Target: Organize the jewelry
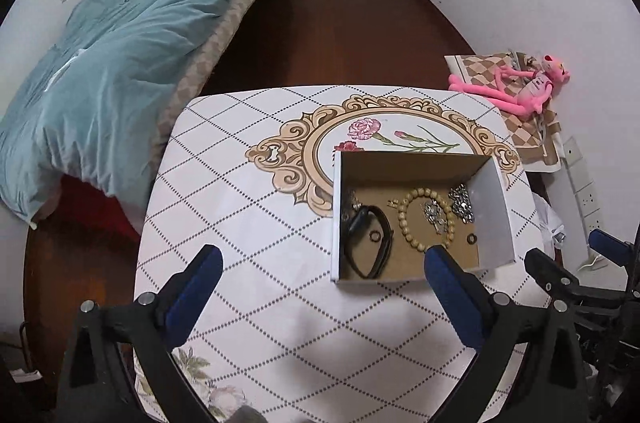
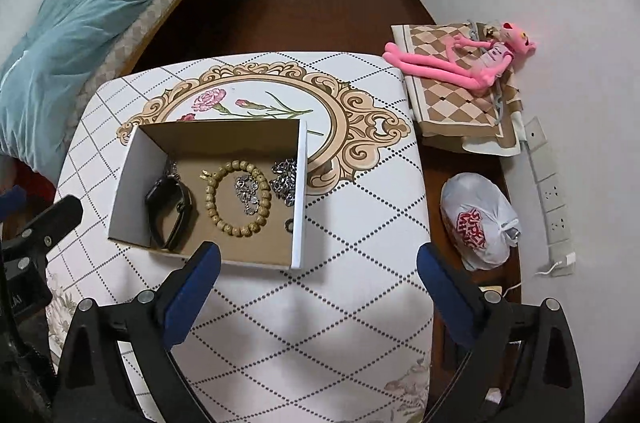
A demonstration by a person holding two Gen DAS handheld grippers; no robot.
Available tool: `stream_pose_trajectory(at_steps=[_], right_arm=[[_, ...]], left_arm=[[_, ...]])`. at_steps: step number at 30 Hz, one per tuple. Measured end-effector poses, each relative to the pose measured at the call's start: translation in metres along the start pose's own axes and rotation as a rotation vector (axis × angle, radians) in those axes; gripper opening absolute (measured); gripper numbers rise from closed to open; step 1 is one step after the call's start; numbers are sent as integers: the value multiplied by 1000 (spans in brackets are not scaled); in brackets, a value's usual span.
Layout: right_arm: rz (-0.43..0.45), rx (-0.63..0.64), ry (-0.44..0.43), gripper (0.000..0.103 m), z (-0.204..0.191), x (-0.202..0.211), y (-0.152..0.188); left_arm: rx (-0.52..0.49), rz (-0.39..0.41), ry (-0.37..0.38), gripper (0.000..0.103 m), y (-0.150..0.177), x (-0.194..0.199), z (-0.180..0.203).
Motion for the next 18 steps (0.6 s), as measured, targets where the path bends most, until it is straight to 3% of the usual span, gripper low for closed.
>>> stream_pose_trajectory(at_steps=[8, 18], right_arm=[[69, -39, 25, 100, -1, 51, 20], [231, -34, 67, 100, -6, 151, 47]], left_arm=[[12, 61, 30, 103, 17, 49, -6], [21, 187, 46, 103, 32, 134, -17]])
Point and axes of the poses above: each gripper's, at about its wrist camera, not at the fingertips, and x roughly against the way its jaws point, z to its right, y to its underside, the point moved 1 cm from there along -x, roughly the way its jaws point, and after that the axes turned 9 degrees about x, right-handed, at the moved point
